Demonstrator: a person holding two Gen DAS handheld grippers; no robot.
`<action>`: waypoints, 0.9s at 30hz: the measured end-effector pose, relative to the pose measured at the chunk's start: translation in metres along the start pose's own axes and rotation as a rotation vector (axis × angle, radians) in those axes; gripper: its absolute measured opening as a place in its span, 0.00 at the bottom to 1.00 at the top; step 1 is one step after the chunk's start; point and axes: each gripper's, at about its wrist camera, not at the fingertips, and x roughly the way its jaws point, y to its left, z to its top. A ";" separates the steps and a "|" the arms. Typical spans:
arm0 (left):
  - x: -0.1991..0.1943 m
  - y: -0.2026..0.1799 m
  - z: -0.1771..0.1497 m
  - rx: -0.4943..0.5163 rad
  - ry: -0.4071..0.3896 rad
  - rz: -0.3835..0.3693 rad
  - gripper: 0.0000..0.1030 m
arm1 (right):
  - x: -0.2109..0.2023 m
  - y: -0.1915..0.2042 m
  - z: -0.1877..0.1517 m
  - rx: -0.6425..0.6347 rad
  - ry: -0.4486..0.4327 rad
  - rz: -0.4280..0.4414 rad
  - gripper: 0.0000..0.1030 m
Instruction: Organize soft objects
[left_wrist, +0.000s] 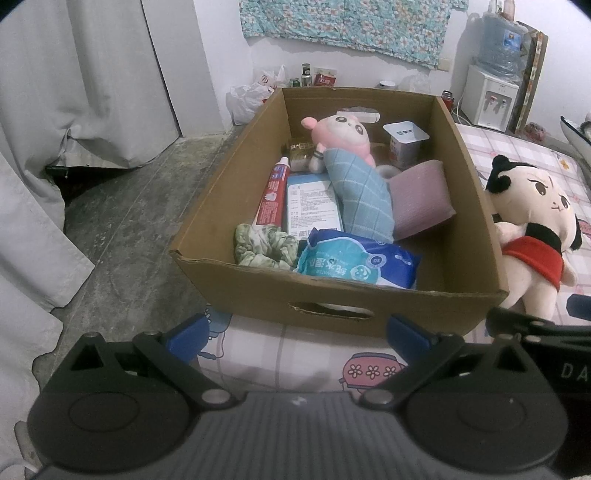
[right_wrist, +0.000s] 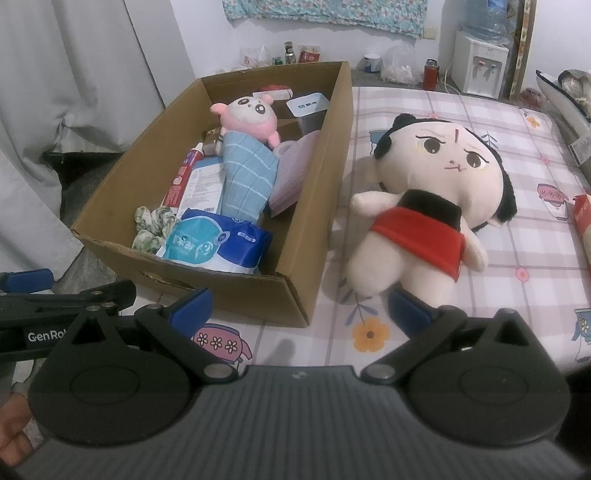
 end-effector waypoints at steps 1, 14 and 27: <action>0.000 0.000 0.000 0.000 0.000 0.000 1.00 | 0.000 0.000 0.000 0.000 0.001 0.000 0.99; 0.000 0.000 0.000 0.001 0.001 0.000 1.00 | 0.000 0.000 0.000 0.002 0.003 0.002 0.99; -0.001 0.000 0.000 0.003 0.000 0.002 1.00 | 0.001 -0.001 -0.003 0.013 0.010 -0.002 0.99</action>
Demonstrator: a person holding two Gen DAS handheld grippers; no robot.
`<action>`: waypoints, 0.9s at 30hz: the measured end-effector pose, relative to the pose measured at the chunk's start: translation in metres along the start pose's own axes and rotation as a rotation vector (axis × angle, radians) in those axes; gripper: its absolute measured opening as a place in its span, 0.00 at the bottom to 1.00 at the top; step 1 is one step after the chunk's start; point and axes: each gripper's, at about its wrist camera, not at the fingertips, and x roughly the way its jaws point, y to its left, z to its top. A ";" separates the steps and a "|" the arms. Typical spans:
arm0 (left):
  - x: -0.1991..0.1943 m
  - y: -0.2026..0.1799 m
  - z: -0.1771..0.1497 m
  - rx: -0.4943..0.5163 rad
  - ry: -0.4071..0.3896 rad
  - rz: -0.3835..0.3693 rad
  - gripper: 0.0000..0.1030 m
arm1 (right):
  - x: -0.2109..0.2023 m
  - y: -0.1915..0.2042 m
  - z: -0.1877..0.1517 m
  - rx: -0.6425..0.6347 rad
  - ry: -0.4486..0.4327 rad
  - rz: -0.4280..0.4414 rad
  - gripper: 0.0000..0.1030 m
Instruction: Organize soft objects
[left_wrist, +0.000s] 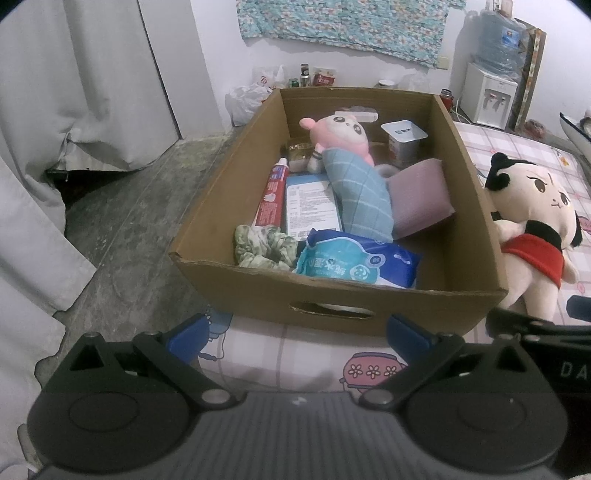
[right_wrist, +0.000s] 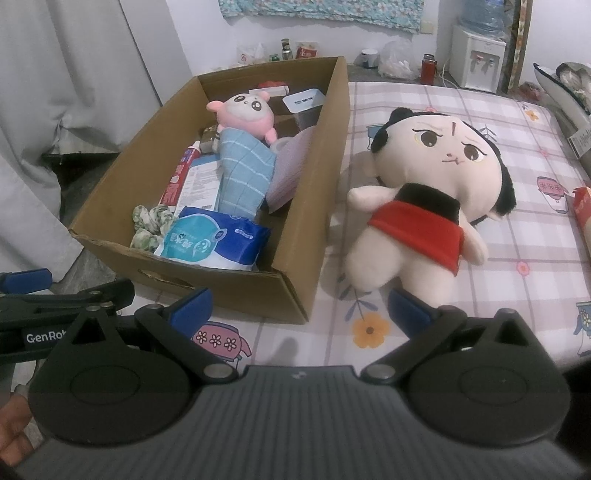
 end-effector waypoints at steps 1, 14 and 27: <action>0.000 0.000 0.000 0.000 0.000 0.000 1.00 | 0.000 0.000 0.000 0.000 0.000 0.001 0.99; -0.001 0.000 0.000 0.001 -0.001 0.000 1.00 | 0.000 -0.001 0.000 0.001 0.000 0.000 0.99; -0.001 0.000 0.000 0.003 -0.001 0.002 1.00 | -0.002 -0.001 0.001 0.004 -0.001 0.000 0.99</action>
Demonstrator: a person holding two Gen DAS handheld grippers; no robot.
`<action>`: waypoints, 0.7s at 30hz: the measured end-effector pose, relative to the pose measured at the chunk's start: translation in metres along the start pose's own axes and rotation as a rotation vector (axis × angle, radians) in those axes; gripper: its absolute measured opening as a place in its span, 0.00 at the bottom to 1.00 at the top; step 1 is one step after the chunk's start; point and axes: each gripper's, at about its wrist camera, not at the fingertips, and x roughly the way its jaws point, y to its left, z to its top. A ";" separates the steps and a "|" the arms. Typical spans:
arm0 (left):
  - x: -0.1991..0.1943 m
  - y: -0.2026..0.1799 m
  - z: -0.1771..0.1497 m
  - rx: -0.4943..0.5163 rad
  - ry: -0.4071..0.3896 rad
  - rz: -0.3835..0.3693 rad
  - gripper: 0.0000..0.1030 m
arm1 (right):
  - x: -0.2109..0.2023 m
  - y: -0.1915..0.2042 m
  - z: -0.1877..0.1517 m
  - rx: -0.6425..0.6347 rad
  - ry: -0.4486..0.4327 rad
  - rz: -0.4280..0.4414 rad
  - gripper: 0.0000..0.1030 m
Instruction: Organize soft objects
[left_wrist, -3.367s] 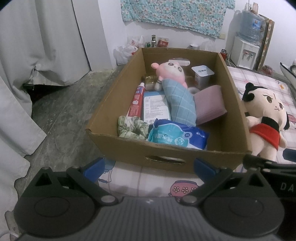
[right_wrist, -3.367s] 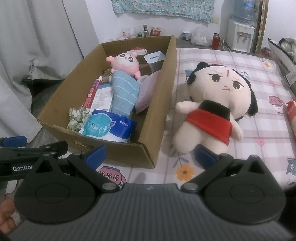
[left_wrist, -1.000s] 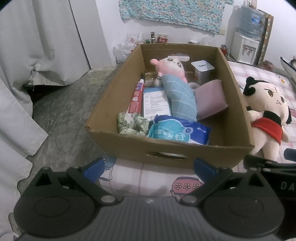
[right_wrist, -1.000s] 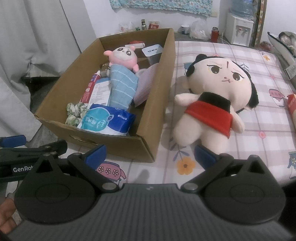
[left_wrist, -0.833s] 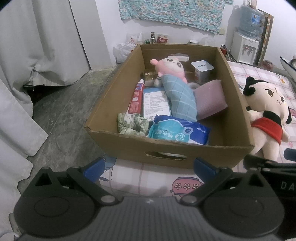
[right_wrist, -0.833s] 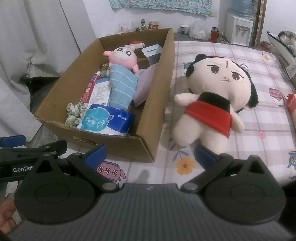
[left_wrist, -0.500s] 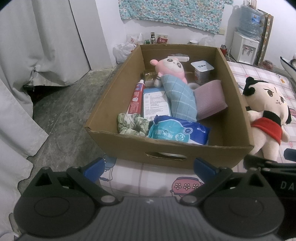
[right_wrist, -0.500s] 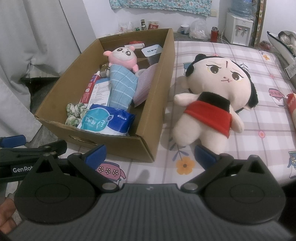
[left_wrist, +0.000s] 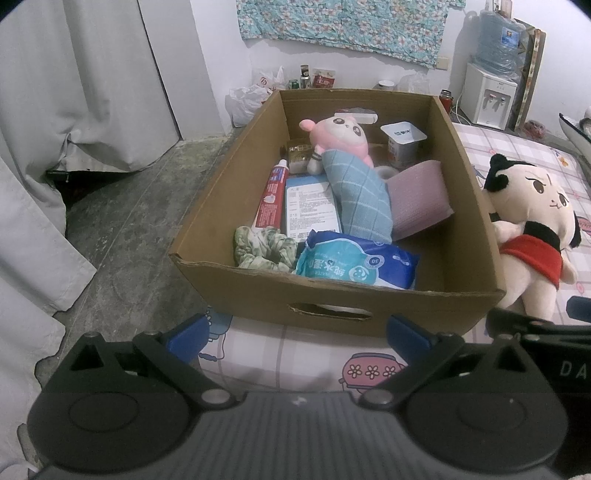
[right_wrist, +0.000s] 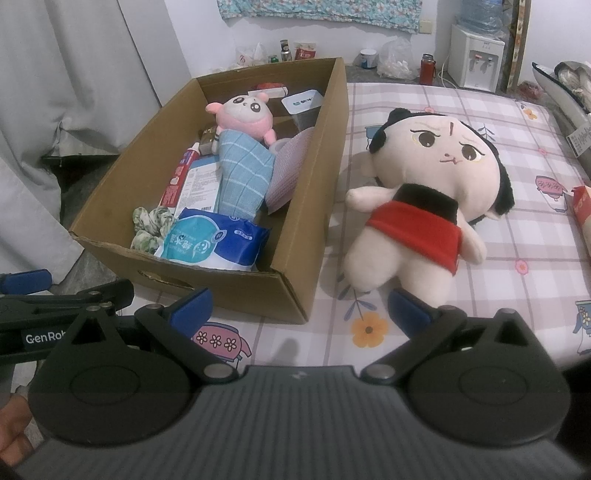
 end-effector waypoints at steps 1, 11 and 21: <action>0.000 0.000 0.000 -0.001 0.001 -0.001 1.00 | 0.000 0.000 0.000 0.000 0.000 0.001 0.99; -0.001 0.000 0.000 0.001 -0.003 0.000 1.00 | -0.002 0.000 0.001 -0.001 -0.005 0.001 0.99; -0.002 -0.002 0.001 0.003 -0.002 0.002 1.00 | -0.003 0.001 0.001 0.004 -0.002 0.002 0.99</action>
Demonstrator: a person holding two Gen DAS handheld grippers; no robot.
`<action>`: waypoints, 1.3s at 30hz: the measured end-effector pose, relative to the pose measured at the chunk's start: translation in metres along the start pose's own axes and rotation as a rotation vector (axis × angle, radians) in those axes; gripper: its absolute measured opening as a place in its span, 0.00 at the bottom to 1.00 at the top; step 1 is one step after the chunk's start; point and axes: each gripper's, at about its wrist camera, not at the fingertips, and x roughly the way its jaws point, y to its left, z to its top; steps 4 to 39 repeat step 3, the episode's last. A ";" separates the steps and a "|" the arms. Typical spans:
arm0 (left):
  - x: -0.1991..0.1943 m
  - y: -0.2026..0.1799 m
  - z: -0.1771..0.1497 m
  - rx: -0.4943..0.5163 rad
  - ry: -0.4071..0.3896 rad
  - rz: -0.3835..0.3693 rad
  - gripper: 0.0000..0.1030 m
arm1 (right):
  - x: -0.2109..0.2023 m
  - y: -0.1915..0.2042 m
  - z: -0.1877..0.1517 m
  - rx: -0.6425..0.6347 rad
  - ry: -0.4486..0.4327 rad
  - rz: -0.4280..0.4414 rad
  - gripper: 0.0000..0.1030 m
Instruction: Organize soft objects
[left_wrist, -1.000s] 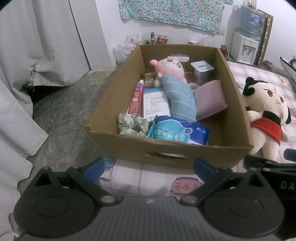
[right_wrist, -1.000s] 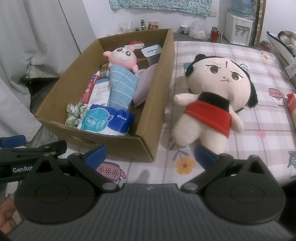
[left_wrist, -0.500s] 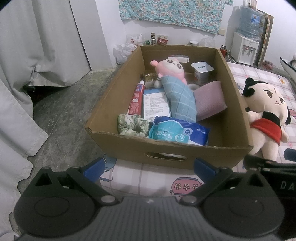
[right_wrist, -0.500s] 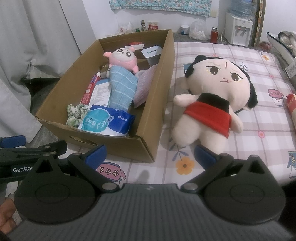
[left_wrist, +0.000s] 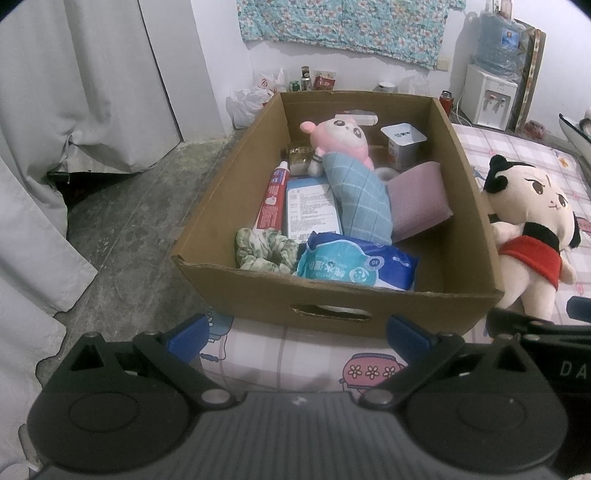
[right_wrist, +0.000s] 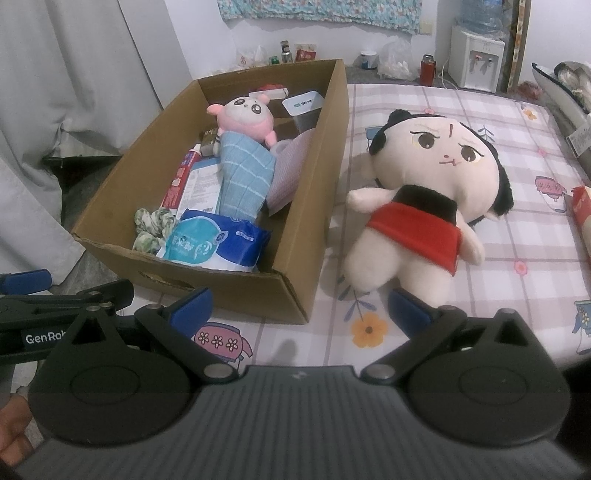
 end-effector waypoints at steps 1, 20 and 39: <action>0.000 0.001 0.000 0.000 0.000 -0.001 1.00 | 0.000 0.000 0.000 0.000 0.001 0.000 0.99; -0.001 0.001 0.000 0.000 0.000 -0.002 1.00 | 0.000 0.000 0.000 0.001 0.000 -0.001 0.99; -0.001 0.001 0.000 0.000 0.000 -0.002 1.00 | 0.000 0.000 0.000 0.001 0.000 -0.001 0.99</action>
